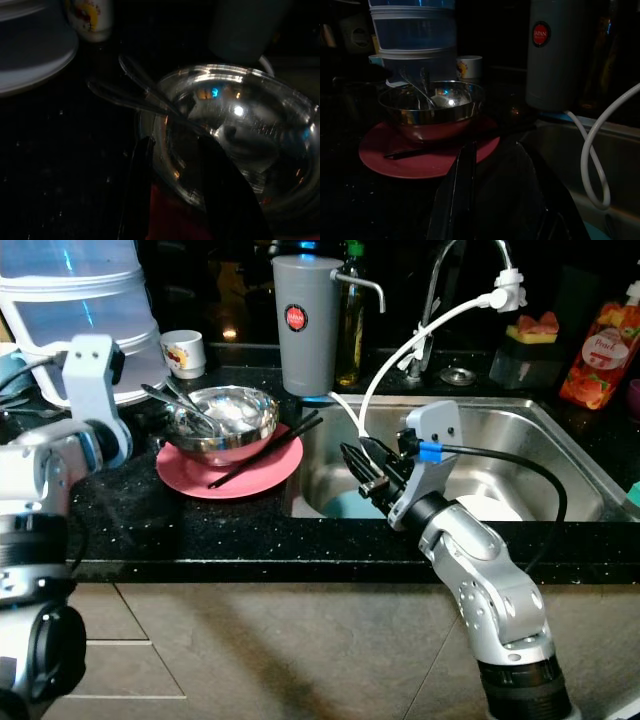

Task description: Kitchen organization

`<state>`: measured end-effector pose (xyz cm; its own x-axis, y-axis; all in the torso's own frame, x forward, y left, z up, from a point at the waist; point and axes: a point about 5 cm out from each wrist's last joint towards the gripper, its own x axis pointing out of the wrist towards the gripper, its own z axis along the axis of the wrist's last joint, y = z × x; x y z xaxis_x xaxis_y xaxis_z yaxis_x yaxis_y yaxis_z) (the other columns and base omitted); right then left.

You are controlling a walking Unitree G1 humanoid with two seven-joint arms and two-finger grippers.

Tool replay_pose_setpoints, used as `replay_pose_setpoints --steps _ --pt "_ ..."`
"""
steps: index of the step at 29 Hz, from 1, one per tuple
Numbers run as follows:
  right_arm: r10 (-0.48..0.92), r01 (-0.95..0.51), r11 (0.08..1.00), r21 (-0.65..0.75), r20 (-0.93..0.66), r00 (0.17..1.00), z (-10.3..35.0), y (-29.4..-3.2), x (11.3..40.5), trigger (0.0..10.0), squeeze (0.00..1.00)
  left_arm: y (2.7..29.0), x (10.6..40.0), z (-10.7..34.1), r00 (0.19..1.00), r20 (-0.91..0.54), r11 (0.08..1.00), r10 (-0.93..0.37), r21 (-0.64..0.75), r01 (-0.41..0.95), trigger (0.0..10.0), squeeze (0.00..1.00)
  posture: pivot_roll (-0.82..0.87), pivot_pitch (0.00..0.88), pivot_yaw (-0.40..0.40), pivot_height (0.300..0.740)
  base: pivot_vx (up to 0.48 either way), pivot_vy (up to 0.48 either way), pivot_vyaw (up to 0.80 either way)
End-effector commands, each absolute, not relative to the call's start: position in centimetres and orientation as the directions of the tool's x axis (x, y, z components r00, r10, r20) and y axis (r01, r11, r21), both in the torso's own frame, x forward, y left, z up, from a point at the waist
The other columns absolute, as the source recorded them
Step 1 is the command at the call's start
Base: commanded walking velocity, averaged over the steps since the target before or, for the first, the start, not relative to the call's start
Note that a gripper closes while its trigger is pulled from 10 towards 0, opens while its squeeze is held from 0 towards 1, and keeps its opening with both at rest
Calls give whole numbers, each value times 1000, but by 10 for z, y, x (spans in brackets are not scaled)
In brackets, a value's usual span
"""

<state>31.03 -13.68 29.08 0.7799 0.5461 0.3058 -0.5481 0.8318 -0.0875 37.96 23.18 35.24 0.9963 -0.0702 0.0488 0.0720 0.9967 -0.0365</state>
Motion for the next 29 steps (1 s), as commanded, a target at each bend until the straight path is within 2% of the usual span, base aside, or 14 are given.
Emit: replay_pose_setpoints --steps 1,7,8,9,10,14,15,18,29 --pt "559 -563 822 -88 321 765 295 -135 308 10000 0 239 382 357 997 67 999 -30 -33 32 10000 0 80 169 -36 740 0 0 0" --pt "559 -569 819 -79 334 759 297 -131 308 10000 0 238 390 361 996 90 1000 3 21 -5 10000 0 80 169 -35 740 0 0 0" --pt "558 -570 818 -73 337 758 297 -129 308 10000 0 235 395 359 997 83 1000 -1 0 1 10000 941 82 174 -37 740 0 0 0" --pt "556 -569 819 -72 339 759 297 -127 308 10000 0 232 400 354 998 70 1000 7 -29 -5 10000 1000 80 177 -35 740 0 0 0" --pt "552 -565 822 -73 343 760 297 -125 308 10000 0 226 407 347 999 49 997 19 -76 -15 10000 1000 78 177 -34 740 0 0 0" --pt "545 -560 826 -70 354 760 301 -124 310 10000 0 219 413 344 999 36 995 33 -91 -29 10000 1000 74 178 -31 740 0 0 0" --pt "543 -559 826 -70 360 759 303 -124 310 10000 0 215 415 344 999 35 995 34 -93 -31 10000 0 75 179 -30 740 0 0 0" --pt "540 -559 826 -66 374 754 306 -122 311 10000 0 209 418 349 998 48 994 43 -103 -38 10000 0 76 181 -24 740 0 0 0" --pt "518 -545 837 -42 383 765 304 -122 310 10000 0 224 417 359 990 82 981 113 -167 -98 10000 0 79 186 -9 740 0 0 0"
